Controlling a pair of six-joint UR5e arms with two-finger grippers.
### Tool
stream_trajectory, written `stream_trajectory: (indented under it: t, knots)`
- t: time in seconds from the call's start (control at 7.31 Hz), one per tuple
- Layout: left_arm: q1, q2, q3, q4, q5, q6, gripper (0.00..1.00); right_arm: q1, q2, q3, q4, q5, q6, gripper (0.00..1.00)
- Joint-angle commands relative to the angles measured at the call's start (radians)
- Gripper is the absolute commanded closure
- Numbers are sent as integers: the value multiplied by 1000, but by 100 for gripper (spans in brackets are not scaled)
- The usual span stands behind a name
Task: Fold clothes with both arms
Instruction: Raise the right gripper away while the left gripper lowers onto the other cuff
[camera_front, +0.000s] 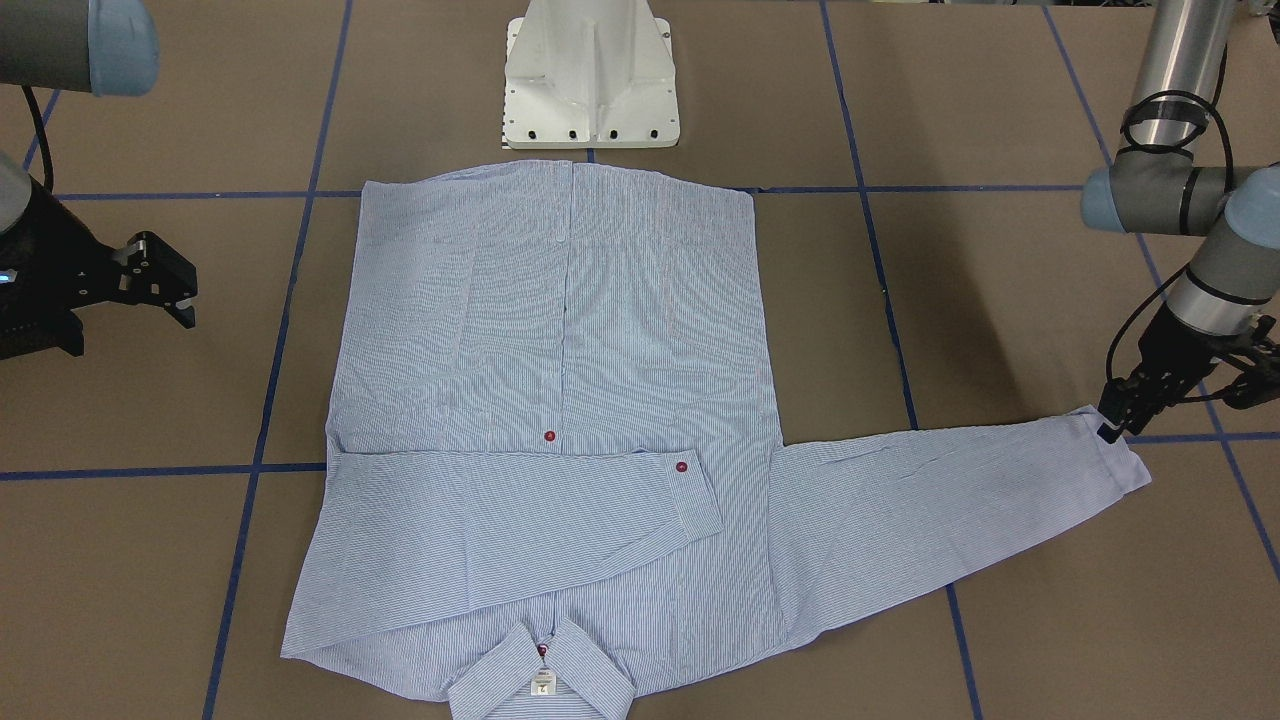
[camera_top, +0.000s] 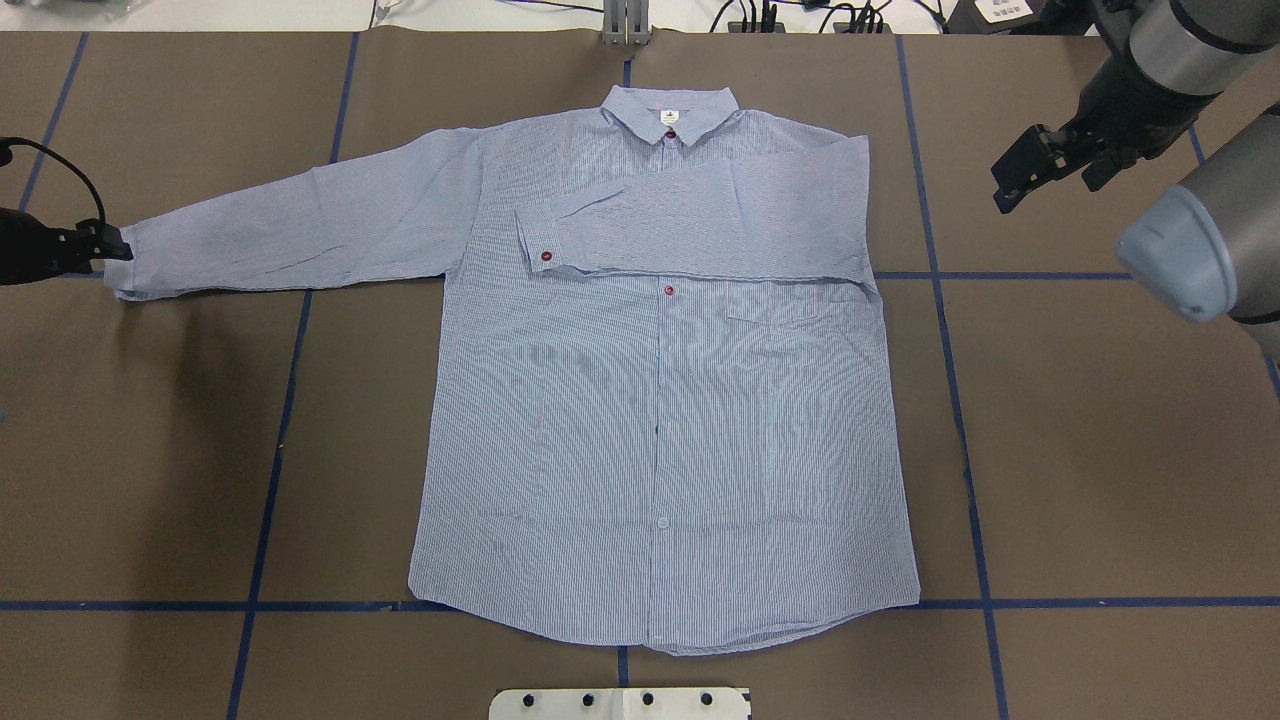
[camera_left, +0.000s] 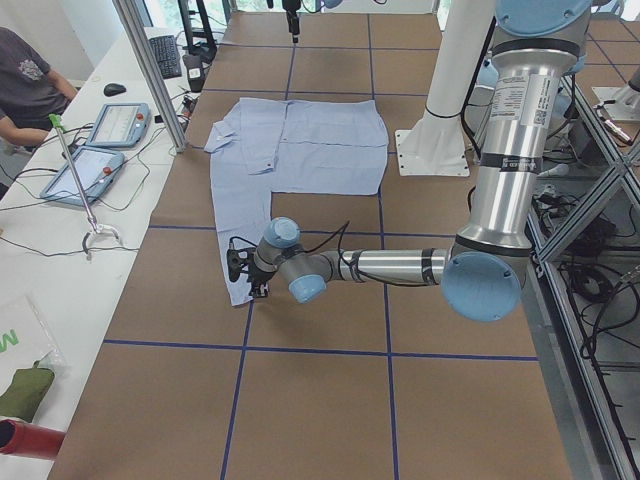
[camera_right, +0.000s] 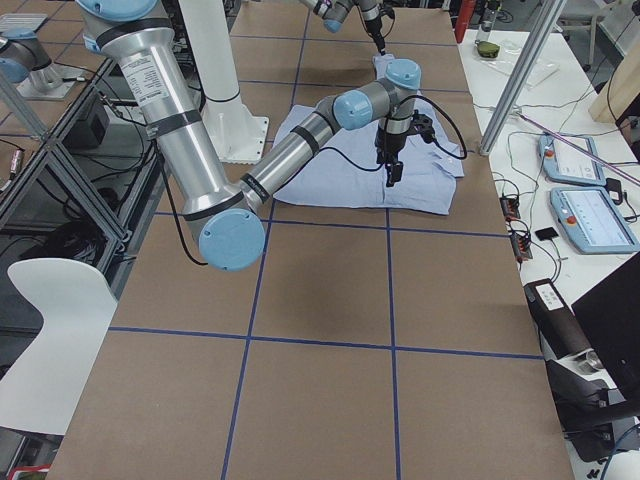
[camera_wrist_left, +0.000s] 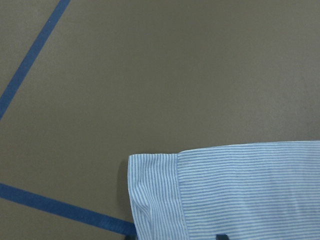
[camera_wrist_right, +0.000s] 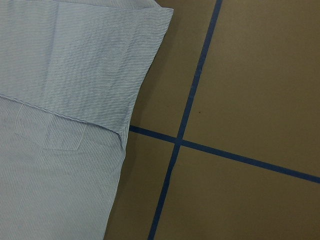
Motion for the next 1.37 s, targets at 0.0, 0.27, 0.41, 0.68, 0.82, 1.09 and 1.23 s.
stream_trajectory:
  t: [0.0,0.27,0.41,0.68,0.82,1.09,1.23]
  knots:
    - [1,-8,21,-1,2,1,58,1,-1,1,0,0,-2,0]
    - [1,-11,30,-1,2,-1,61,1,1,1,0,0,-2,0]
    - [1,-18,33,-1,2,-2,61,1,1,1,0,0,-2,0]
    - [1,-19,34,1,2,-2,74,1,1,1,0,1,-2,0]
    - [1,-19,34,1,2,-1,82,1,-1,3,0,1,-2,0]
    - [1,-16,23,-1,-4,7,100,1,-1,3,0,0,-2,0]
    - [1,-16,15,-1,-7,7,100,1,-2,3,0,0,-2,0]
